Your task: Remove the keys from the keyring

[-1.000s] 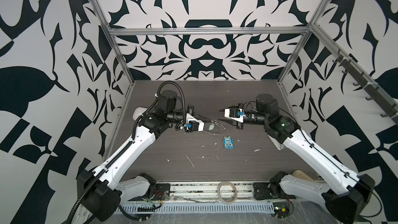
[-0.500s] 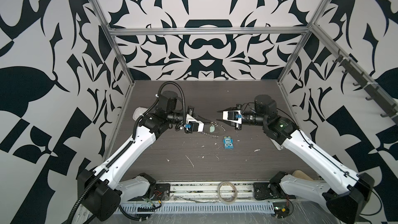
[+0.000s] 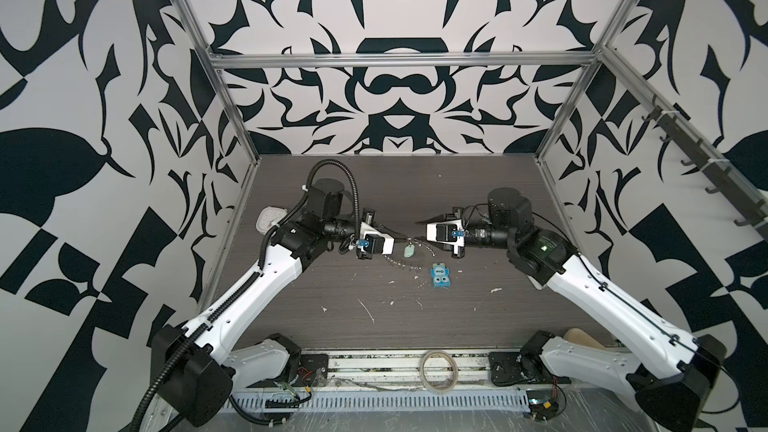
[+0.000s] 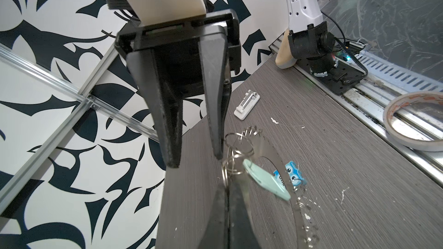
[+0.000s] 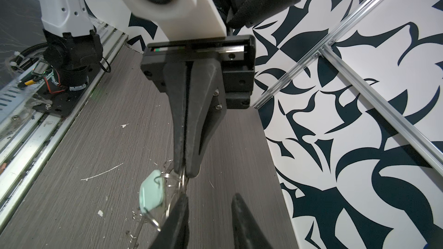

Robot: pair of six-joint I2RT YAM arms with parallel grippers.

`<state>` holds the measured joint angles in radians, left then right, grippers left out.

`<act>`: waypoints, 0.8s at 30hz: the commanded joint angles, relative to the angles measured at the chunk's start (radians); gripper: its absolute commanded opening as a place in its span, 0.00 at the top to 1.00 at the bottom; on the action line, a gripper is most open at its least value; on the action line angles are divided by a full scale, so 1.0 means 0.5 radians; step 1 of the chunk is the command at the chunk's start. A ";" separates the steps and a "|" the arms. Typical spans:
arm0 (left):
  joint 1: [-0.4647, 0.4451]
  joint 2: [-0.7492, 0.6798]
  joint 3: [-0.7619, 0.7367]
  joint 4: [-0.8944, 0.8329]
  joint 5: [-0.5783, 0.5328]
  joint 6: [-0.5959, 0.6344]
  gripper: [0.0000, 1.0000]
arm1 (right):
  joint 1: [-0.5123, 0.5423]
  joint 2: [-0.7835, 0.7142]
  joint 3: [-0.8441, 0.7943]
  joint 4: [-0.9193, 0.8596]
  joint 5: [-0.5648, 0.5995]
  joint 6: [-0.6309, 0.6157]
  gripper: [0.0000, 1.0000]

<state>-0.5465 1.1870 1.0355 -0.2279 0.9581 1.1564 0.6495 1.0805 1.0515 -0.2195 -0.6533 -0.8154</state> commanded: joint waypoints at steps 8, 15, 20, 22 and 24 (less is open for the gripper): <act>-0.005 -0.024 -0.017 0.069 0.050 -0.024 1.00 | 0.063 0.027 0.104 -0.266 0.060 -0.153 0.68; -0.005 -0.024 0.004 -0.030 0.041 0.051 1.00 | 0.112 0.080 0.183 -0.431 0.082 -0.210 0.73; -0.005 -0.029 -0.009 -0.048 0.035 0.070 1.00 | 0.155 0.108 0.226 -0.485 0.098 -0.212 0.76; -0.005 -0.035 -0.009 -0.046 0.035 0.074 1.00 | 0.159 0.133 0.256 -0.539 0.101 -0.216 0.79; -0.005 -0.038 -0.009 -0.048 0.036 0.077 1.00 | 0.162 0.151 0.264 -0.559 0.110 -0.218 0.80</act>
<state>-0.5503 1.1870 1.0294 -0.2718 0.9565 1.1759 0.7193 1.1465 1.1507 -0.4271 -0.5896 -0.9237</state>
